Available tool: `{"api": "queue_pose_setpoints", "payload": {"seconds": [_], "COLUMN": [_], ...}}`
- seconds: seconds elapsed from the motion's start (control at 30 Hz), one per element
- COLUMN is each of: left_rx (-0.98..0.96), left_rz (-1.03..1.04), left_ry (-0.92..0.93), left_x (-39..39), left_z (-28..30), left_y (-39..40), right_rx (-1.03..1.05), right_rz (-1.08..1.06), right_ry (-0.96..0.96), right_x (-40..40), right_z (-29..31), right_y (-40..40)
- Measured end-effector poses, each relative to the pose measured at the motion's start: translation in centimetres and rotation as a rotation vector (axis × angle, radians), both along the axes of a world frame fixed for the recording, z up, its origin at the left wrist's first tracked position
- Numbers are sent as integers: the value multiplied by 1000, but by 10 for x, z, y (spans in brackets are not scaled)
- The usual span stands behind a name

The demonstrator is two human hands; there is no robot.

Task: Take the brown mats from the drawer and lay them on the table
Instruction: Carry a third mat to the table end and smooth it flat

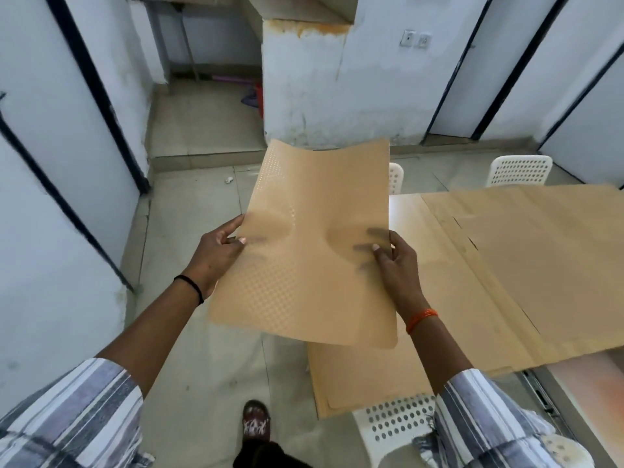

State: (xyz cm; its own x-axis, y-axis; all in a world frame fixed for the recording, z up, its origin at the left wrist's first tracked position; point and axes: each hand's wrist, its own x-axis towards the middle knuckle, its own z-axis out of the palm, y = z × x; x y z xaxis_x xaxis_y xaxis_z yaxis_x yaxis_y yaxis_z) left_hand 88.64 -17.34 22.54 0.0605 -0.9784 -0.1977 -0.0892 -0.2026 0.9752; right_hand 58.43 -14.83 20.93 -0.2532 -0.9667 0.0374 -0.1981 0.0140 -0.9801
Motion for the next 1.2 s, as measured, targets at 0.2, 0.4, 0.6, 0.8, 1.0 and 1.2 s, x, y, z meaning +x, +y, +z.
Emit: {"api": "queue_pose_setpoints", "payload": {"seconds": [0.2,0.4,0.6,0.8,1.0,1.2], "left_rx": [0,32,37,71,99,139], "left_rz": [-110,-273,-461,-680,-903,-1096], "left_ry": [-23,10,43,90,74,-1], "left_x": [5,-3,-28,-41,-65,-121], "left_z": [13,16,6,3,9,-7], "left_y": [-127,-236,-340,-451,-538,-587], "right_rx": [-14,-11,-10,13,84,201], "right_rz": [-108,-255,-433,-632,-815,-996], "right_ry": [-29,8,80,120,190,204], "right_x": [16,16,11,27,44,42], "right_z": [4,18,13,10,9,-3], "right_y": [-89,-156,-209,-273,-309,-325]}}
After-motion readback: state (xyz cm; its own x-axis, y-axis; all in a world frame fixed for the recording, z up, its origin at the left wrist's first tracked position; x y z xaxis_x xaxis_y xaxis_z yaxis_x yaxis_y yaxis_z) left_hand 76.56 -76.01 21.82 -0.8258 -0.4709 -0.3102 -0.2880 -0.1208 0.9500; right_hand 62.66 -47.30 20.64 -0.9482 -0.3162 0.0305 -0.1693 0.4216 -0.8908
